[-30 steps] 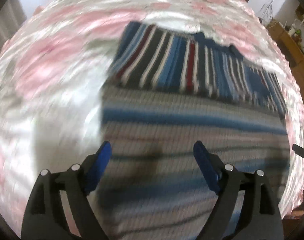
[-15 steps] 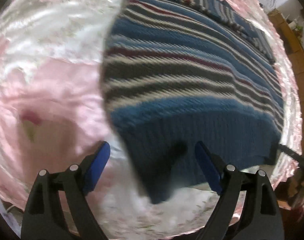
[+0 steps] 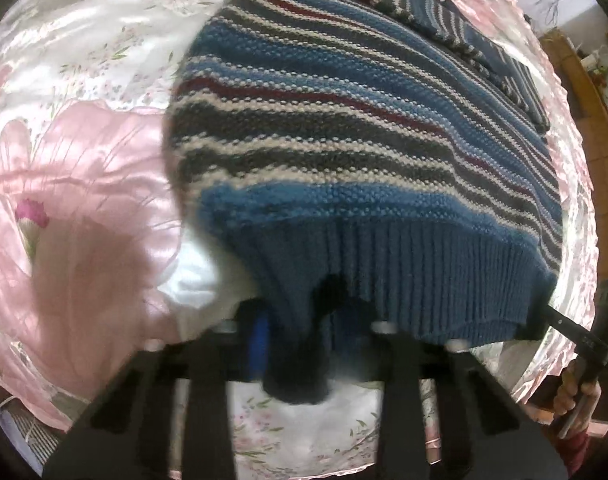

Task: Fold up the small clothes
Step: 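Lift the hem with both grippers and fold it toward the collar, then release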

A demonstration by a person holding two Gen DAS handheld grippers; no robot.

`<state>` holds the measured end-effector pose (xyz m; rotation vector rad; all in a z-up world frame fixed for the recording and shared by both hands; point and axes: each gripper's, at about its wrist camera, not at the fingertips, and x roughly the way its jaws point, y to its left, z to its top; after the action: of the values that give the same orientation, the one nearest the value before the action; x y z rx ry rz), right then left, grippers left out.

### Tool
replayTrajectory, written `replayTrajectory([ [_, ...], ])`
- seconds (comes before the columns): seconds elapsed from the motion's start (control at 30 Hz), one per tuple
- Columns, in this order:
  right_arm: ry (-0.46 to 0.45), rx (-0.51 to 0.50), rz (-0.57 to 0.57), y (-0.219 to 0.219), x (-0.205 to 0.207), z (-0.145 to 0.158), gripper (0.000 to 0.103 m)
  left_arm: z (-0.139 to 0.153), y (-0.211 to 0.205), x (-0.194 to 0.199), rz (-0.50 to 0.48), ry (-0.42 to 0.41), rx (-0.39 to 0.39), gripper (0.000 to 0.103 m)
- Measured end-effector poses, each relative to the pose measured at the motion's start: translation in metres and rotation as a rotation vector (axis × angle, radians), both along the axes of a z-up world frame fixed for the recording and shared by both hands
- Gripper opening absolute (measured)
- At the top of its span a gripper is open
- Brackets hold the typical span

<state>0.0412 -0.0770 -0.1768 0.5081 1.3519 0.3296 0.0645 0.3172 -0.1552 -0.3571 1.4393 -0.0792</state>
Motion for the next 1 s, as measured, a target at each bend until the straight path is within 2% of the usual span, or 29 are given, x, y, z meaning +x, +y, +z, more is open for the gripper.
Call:
replayTrajectory([
  [0.07, 0.007, 0.025, -0.006, -0.004, -0.002, 0.000, 0.012, 0.001, 0.001, 0.000, 0.011, -0.006, -0.028, 0.014],
  [0.2, -0.007, 0.051, -0.011, -0.008, -0.004, 0.006, 0.010, 0.008, 0.003, -0.004, 0.016, -0.027, -0.043, 0.013],
  [0.47, -0.084, 0.197, -0.046, -0.025, 0.016, 0.048, 0.009, 0.048, 0.020, 0.006, 0.066, -0.106, -0.205, 0.012],
  [0.6, -0.121, 0.239, -0.079, -0.039, 0.052, 0.070, 0.009, 0.067, 0.025, 0.035, 0.093, -0.158, -0.241, 0.012],
  [0.7, -0.123, 0.231, -0.098, -0.045, 0.086, 0.076, 0.009, 0.070, 0.031, 0.060, 0.124, -0.184, -0.245, 0.012],
  [0.8, -0.089, 0.231, -0.120, -0.049, 0.123, 0.069, 0.009, 0.066, 0.034, 0.087, 0.147, -0.180, -0.246, 0.012],
  [1.0, -0.027, 0.170, -0.124, -0.043, 0.185, 0.040, 0.009, 0.037, 0.030, 0.142, 0.163, -0.148, -0.185, 0.012],
])
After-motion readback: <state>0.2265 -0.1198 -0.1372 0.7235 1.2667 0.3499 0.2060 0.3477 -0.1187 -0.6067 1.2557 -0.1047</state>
